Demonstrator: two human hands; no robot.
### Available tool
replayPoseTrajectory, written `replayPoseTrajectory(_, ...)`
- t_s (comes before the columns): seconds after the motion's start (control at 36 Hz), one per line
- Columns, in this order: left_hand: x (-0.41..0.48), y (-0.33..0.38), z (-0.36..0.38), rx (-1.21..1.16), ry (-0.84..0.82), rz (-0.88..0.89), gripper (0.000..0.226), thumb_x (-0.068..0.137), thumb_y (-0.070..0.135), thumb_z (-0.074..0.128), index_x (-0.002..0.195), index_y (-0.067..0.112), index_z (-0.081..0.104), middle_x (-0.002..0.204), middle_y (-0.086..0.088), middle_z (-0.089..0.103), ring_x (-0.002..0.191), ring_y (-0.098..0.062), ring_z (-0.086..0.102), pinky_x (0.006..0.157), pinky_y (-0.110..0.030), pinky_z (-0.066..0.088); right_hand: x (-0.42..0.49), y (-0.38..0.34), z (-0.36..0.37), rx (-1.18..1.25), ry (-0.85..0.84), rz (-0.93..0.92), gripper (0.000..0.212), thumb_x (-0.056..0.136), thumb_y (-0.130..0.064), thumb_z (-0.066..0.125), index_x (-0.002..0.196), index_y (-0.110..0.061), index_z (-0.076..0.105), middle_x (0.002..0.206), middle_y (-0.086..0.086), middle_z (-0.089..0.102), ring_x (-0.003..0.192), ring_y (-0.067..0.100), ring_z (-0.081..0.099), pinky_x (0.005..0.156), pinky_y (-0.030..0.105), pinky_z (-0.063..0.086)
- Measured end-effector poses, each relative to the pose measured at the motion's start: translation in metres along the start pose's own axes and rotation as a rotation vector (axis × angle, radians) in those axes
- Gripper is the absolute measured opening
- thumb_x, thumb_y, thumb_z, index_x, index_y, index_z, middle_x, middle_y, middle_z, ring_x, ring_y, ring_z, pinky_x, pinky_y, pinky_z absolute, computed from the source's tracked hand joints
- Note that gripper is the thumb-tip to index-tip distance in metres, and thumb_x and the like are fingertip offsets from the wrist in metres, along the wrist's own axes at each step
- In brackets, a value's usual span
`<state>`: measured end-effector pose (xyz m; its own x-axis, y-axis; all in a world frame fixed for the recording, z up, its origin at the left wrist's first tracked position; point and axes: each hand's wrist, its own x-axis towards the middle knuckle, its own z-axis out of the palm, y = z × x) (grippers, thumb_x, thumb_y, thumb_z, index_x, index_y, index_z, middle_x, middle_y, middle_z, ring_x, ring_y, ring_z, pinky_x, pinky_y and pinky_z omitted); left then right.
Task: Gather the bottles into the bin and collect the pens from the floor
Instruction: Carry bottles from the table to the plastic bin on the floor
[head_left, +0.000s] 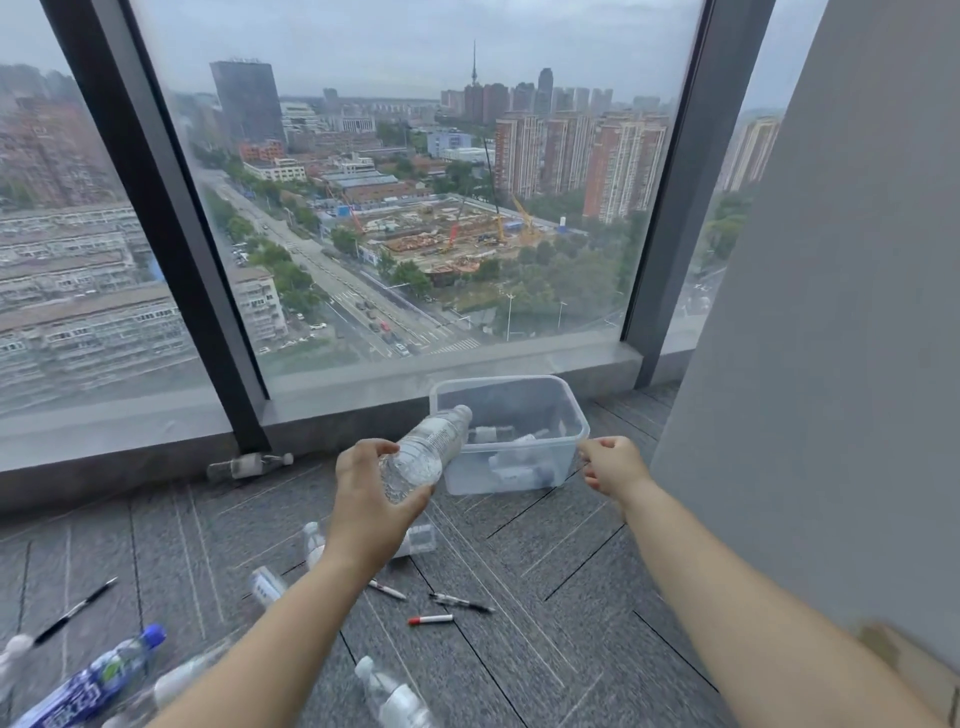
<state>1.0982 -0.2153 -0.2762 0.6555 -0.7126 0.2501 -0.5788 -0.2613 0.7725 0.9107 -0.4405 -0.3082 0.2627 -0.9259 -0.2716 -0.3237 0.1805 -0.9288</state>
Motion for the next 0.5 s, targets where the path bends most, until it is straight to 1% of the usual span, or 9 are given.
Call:
replayPoseTrajectory(0.11,-0.01,0.005,0.005,-0.013,-0.016,-0.007,0.053,0.076,0.026,0.078,0.116,0.022,0.044,0.121,0.0,0.038,0.108,-0.01,0.038,0.093,-0.024,0.03,-0.019,0.004,-0.01,-0.002,-0.03,0.006,0.021,0.089,-0.013,0.055,0.072,-0.014,0.043,0.061,0.002,0.038,0.049,0.013,0.032,0.036,0.02,0.028)
replayPoseTrajectory(0.22,-0.014,0.011,0.015,-0.033,-0.026,-0.003,0.05,0.076,0.024,0.077,0.113,0.025,0.043,0.121,-0.002,0.039,0.109,-0.011,0.038,0.095,-0.025,0.031,-0.029,0.009,-0.017,0.004,-0.069,0.02,0.018,0.091,-0.013,0.053,0.074,-0.013,0.047,0.059,0.001,0.042,0.047,0.011,0.036,0.036,0.016,0.032)
replayPoseTrajectory(0.28,-0.011,0.016,0.02,-0.043,-0.034,0.0,0.051,0.076,0.024,0.077,0.115,0.024,0.044,0.122,-0.002,0.039,0.108,-0.011,0.038,0.095,-0.025,0.031,-0.031,0.012,-0.018,0.02,-0.076,0.02,0.014,0.091,-0.013,0.053,0.078,-0.012,0.048,0.061,0.002,0.044,0.049,0.011,0.038,0.042,0.019,0.036)
replayPoseTrajectory(0.33,-0.006,0.023,0.028,-0.059,-0.042,0.011,0.053,0.076,0.024,0.077,0.117,0.021,0.044,0.122,-0.002,0.038,0.106,-0.01,0.04,0.094,-0.023,0.031,-0.032,0.013,-0.019,0.038,-0.06,0.018,0.007,0.092,-0.014,0.054,0.086,-0.01,0.052,0.069,0.003,0.048,0.057,0.012,0.043,0.052,0.023,0.04)
replayPoseTrajectory(0.42,0.022,0.042,0.042,-0.102,-0.038,0.069,0.054,0.076,0.023,0.078,0.118,0.019,0.044,0.122,-0.003,0.037,0.107,-0.012,0.04,0.094,-0.024,0.033,-0.031,0.011,-0.024,0.062,-0.047,0.01,0.011,0.092,-0.015,0.055,0.099,-0.006,0.054,0.08,0.004,0.054,0.066,0.013,0.048,0.06,0.026,0.044)
replayPoseTrajectory(0.44,0.041,0.05,0.048,-0.098,-0.035,0.103,0.054,0.077,0.024,0.077,0.12,0.019,0.044,0.125,-0.006,0.037,0.111,-0.015,0.041,0.097,-0.027,0.034,-0.029,0.009,-0.026,0.064,-0.043,0.006,0.012,0.093,-0.015,0.055,0.101,-0.006,0.054,0.084,0.005,0.056,0.069,0.013,0.05,0.063,0.026,0.046)
replayPoseTrajectory(0.47,0.065,0.059,0.055,-0.038,-0.032,0.13,0.058,0.079,0.026,0.075,0.125,0.018,0.042,0.132,-0.009,0.034,0.119,-0.021,0.04,0.104,-0.032,0.034,-0.027,0.006,-0.029,0.057,-0.039,-0.001,0.013,0.093,-0.016,0.055,0.102,-0.007,0.054,0.087,0.005,0.057,0.071,0.014,0.052,0.065,0.027,0.047)
replayPoseTrajectory(0.5,0.09,0.067,0.061,0.095,-0.05,0.129,0.066,0.082,0.032,0.071,0.135,0.019,0.034,0.142,-0.012,0.025,0.131,-0.029,0.032,0.113,-0.038,0.025,-0.024,0.005,-0.033,0.044,-0.032,-0.009,0.012,0.093,-0.017,0.055,0.101,-0.009,0.053,0.089,0.005,0.059,0.074,0.014,0.053,0.068,0.028,0.048)
